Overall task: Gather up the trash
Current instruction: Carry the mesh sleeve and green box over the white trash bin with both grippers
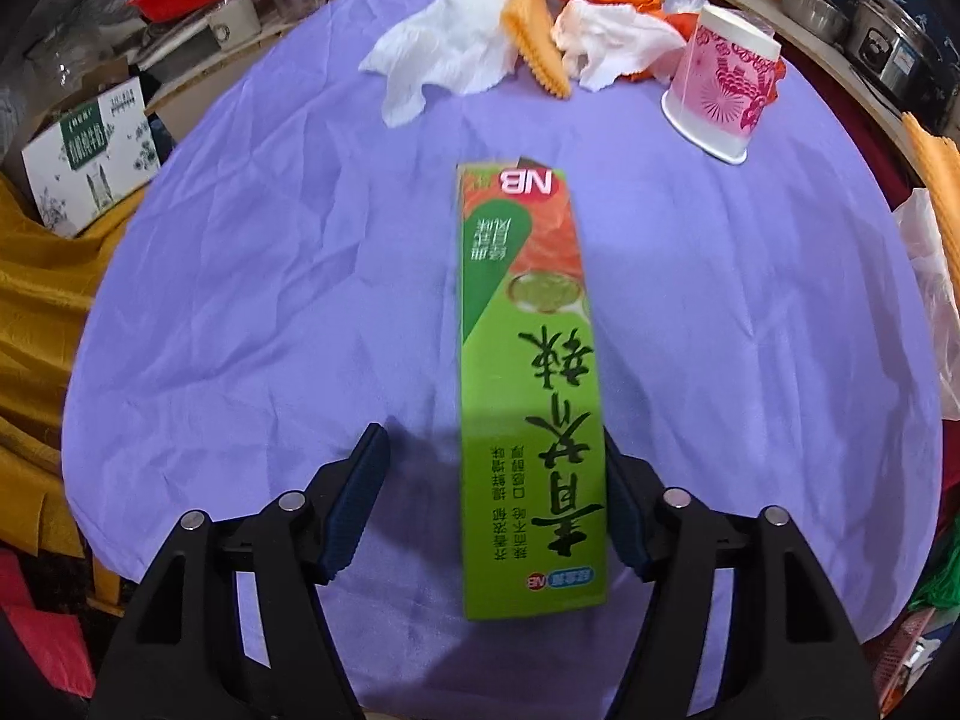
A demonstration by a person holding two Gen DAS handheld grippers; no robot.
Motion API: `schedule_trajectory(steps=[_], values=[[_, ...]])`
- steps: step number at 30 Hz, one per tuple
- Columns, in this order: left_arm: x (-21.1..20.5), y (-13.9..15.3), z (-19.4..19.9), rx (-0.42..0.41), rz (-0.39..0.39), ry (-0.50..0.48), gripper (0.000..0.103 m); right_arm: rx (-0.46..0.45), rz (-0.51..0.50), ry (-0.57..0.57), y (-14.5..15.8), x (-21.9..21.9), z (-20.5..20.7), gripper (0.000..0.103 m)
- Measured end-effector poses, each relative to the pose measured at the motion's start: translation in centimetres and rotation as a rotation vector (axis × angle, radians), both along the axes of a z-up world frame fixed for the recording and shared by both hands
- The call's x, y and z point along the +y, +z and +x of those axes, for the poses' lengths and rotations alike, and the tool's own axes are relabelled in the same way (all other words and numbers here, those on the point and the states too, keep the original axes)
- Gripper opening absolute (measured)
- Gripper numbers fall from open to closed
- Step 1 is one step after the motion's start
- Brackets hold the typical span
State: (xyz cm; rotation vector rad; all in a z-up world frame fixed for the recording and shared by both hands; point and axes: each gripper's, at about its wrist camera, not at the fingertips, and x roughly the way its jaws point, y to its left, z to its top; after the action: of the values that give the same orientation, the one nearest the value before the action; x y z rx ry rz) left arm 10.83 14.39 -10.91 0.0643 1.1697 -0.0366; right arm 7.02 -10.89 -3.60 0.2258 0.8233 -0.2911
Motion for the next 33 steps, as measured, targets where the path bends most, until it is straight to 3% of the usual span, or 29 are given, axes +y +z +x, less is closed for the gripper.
schedule_trajectory(steps=[1, 2, 7, 20, 33], values=[[-0.2, 0.1, 0.0, -0.003, -0.002, -0.011, 0.052, 0.001, 0.001, 0.000, 0.0, 0.0, 0.0, 0.010], [-0.4, 0.2, -0.1, -0.007, -0.003, -0.022, 0.037, 0.001, 0.001, 0.000, 0.0, 0.0, 0.0, 0.010], [-1.5, 1.6, -0.3, -0.029, -0.008, -0.057, 0.037, -0.005, 0.000, -0.001, 0.1, 0.0, -0.2, 0.010], [-6.8, 10.2, -1.6, -0.211, -0.076, -0.197, 0.037, -0.094, -0.008, -0.057, 3.3, -2.5, -2.2, 0.010], [-22.4, 13.7, -2.4, -0.217, -0.170, -0.567, 0.037, -0.101, -0.024, -0.286, 3.6, -12.8, -6.2, 0.010]])
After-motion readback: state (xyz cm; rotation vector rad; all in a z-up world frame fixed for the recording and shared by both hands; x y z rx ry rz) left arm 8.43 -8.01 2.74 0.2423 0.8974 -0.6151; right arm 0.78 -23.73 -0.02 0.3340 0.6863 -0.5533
